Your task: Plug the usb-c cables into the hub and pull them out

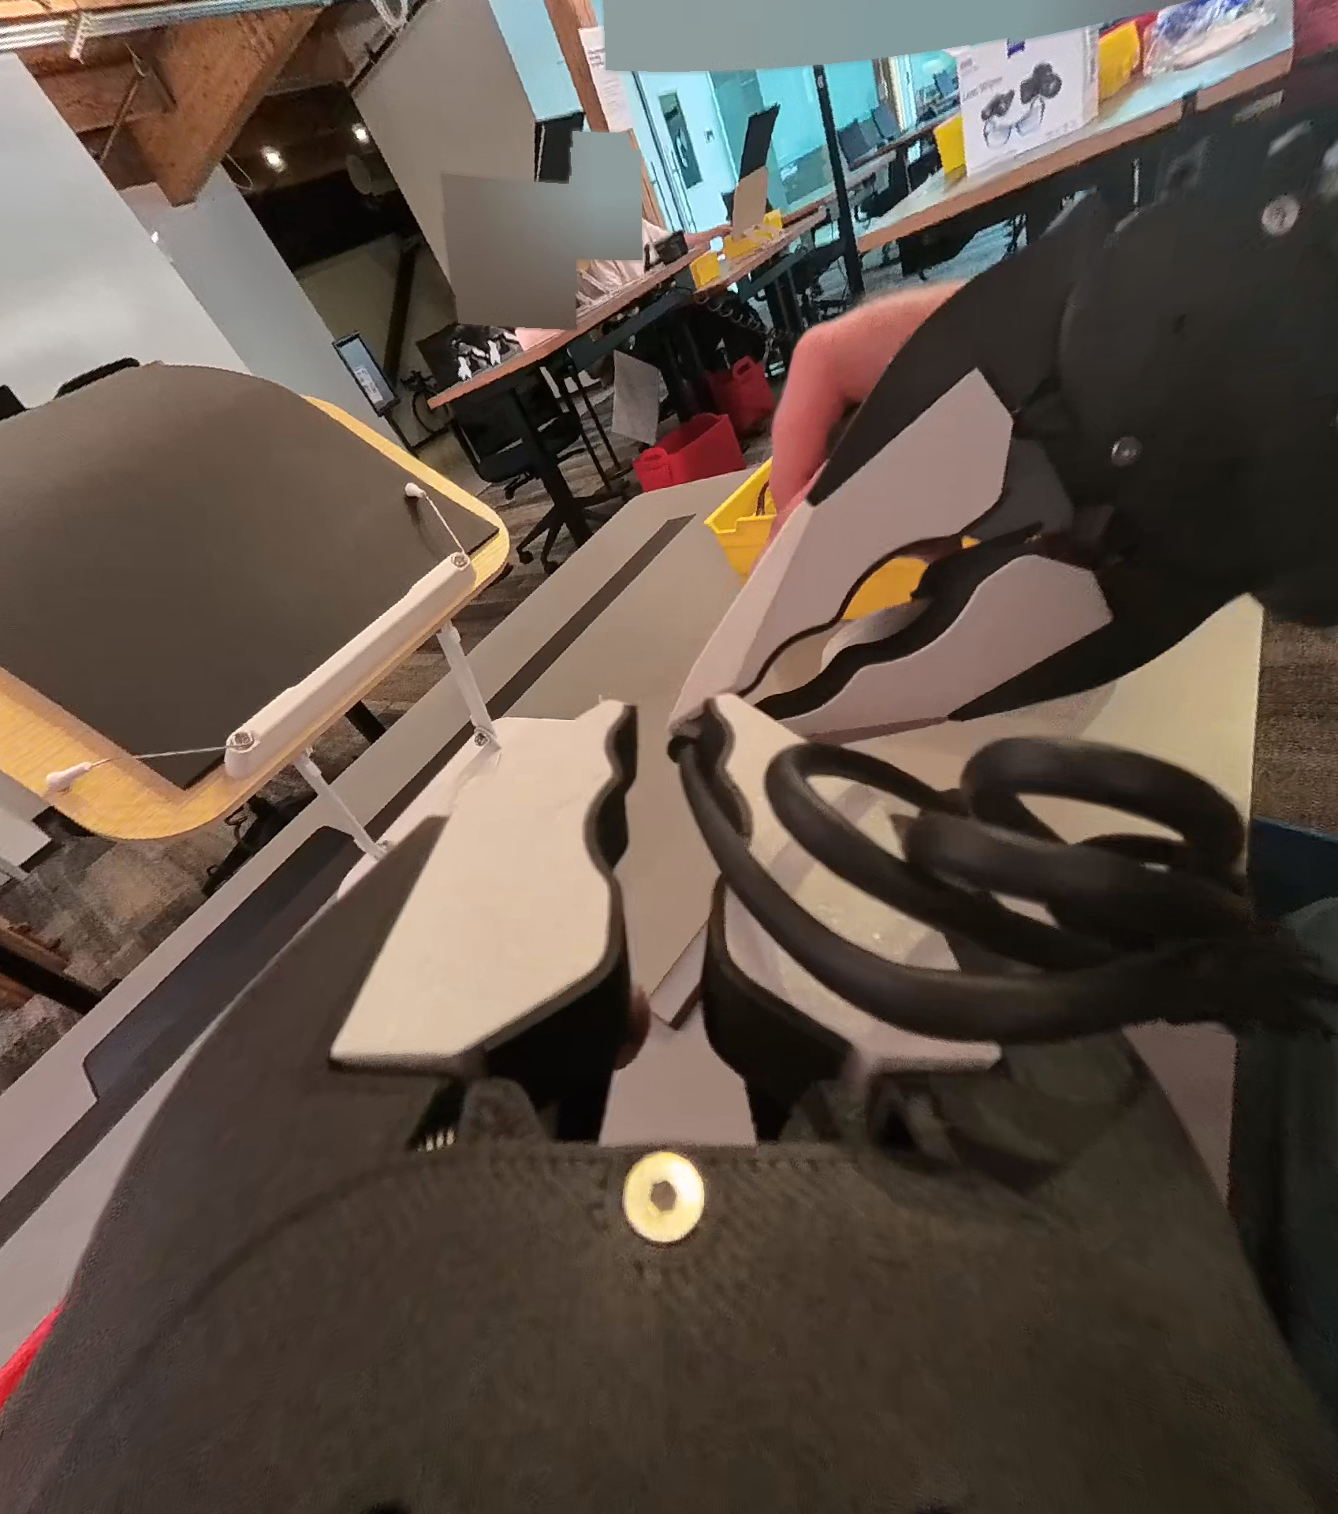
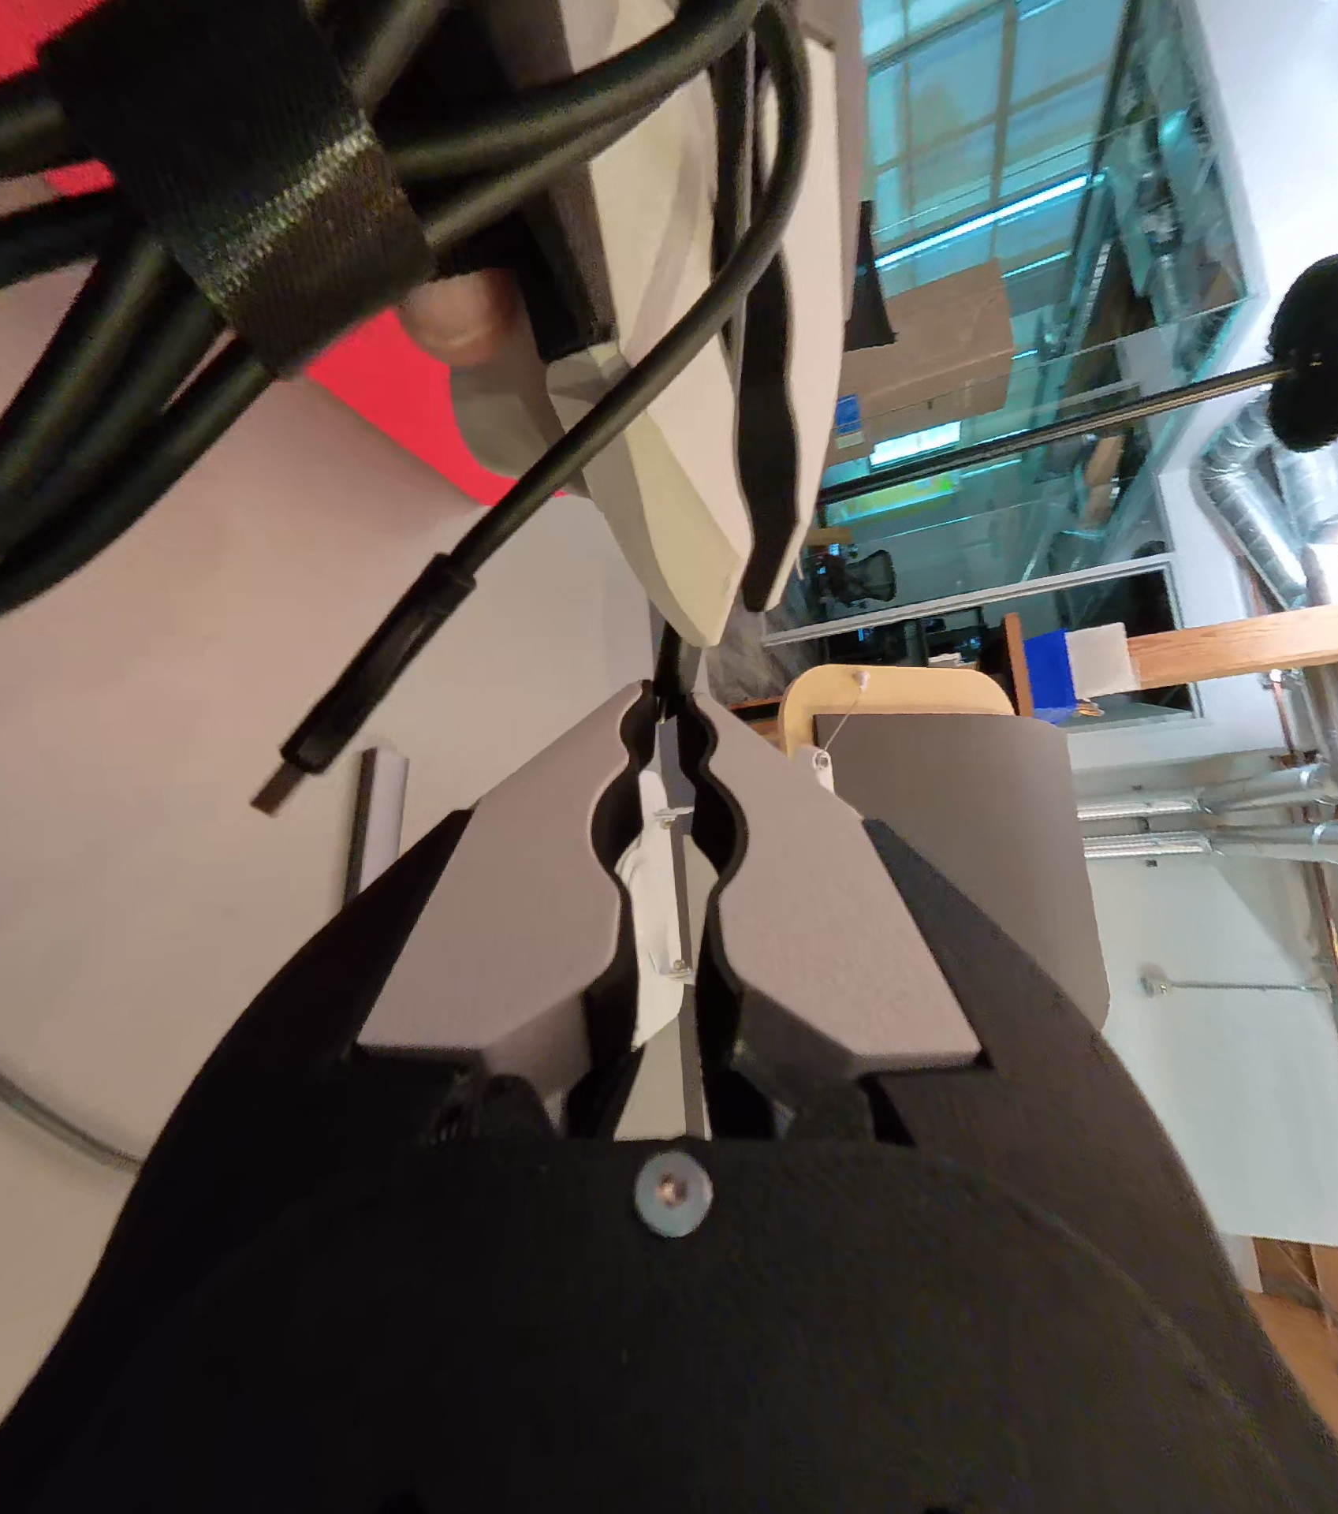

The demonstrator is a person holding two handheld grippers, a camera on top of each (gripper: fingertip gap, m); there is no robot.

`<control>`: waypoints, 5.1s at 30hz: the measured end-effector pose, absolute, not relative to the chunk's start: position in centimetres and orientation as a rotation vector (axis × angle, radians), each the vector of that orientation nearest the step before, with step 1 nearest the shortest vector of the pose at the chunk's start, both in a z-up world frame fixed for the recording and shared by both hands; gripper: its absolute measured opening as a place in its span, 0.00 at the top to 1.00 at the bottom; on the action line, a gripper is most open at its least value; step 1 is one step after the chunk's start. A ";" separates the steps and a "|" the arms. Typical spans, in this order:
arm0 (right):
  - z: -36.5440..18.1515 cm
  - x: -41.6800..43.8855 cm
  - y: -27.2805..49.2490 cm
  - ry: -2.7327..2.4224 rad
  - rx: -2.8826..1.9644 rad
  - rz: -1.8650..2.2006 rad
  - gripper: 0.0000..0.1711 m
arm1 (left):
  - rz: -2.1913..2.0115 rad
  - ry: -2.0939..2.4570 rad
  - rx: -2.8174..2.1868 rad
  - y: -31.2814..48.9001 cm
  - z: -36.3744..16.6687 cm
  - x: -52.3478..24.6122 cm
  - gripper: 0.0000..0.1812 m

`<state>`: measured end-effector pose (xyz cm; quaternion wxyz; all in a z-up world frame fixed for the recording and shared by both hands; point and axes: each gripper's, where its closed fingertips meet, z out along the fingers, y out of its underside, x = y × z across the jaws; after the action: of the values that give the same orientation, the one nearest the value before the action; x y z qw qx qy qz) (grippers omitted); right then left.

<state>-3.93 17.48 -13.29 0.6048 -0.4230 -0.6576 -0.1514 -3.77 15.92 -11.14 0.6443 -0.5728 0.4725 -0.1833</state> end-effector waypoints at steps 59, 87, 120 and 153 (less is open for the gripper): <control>-9.8 -4.3 12.0 -1.472 -1.019 0.091 1.00 | -0.335 1.054 -1.368 15.6 -12.4 -2.2 0.93; -10.8 -5.6 11.4 -1.519 -1.125 0.333 1.00 | -0.232 1.100 -1.349 15.5 -13.3 -1.8 0.93; -28.3 2.3 23.8 -1.362 -1.995 0.252 0.75 | -0.366 1.024 -1.428 17.4 -13.3 -4.4 0.93; -28.1 2.5 22.6 -1.373 -2.118 0.346 0.44 | -0.360 0.985 -1.416 18.2 -11.7 -6.2 0.93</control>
<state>2.52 22.63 -28.06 0.2927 -0.7950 -0.5152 0.1299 -6.22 18.24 -11.66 0.6365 -0.6198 0.4311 -0.1576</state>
